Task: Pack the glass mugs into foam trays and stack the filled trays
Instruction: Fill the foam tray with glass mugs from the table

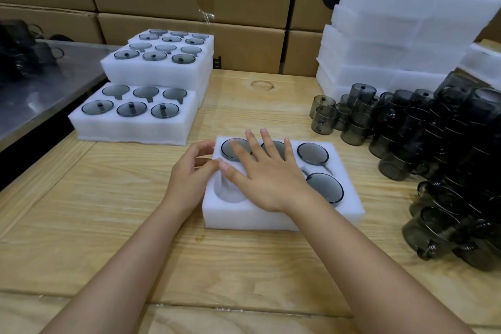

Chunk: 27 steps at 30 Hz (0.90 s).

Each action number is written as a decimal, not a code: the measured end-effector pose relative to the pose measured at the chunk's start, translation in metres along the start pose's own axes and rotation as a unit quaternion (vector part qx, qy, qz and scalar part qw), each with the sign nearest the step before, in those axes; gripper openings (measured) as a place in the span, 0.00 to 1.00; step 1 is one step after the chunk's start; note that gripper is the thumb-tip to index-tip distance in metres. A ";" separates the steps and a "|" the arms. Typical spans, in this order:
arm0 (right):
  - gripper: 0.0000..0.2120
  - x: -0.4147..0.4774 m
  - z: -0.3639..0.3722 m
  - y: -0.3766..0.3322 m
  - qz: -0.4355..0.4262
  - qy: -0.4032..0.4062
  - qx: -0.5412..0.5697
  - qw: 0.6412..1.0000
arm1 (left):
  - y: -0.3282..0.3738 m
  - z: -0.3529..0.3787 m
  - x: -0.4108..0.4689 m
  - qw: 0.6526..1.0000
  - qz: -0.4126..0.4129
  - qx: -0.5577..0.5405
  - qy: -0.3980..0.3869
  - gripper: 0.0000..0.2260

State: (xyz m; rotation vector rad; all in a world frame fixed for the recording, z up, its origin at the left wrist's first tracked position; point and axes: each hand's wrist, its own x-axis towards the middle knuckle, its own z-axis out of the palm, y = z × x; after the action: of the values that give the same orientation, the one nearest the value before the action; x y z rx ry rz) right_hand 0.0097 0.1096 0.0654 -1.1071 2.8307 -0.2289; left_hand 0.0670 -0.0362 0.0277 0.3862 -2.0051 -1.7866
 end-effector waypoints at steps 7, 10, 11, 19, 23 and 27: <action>0.30 -0.017 -0.013 0.001 -0.025 0.082 0.200 0.976 | -0.004 -0.003 0.002 1.000 0.004 0.005 -0.006 0.16; 0.18 -0.046 -0.026 0.004 -0.003 0.227 0.282 0.932 | -0.007 -0.005 0.004 1.000 0.009 0.012 -0.012 0.12; 0.16 -0.060 -0.028 0.010 0.009 0.283 0.236 0.930 | -0.007 -0.006 0.004 1.000 0.007 0.010 -0.014 0.13; 0.18 -0.178 -0.003 0.082 0.391 0.290 -0.093 0.869 | -0.006 -0.005 0.002 1.000 0.013 0.001 -0.015 0.13; 0.18 -0.184 0.007 0.089 0.410 0.215 -0.103 0.881 | -0.007 -0.004 0.004 1.000 0.008 0.003 -0.011 0.14; 0.14 -0.177 0.014 0.082 0.339 0.281 -0.087 0.894 | -0.007 -0.004 0.005 1.000 0.011 0.001 -0.012 0.13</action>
State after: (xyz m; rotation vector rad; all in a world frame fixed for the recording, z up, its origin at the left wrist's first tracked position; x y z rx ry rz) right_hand 0.0866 0.2884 0.0431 0.0263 3.5850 -0.2662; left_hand 0.0644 -0.0431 0.0212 0.3451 -2.0206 -1.7837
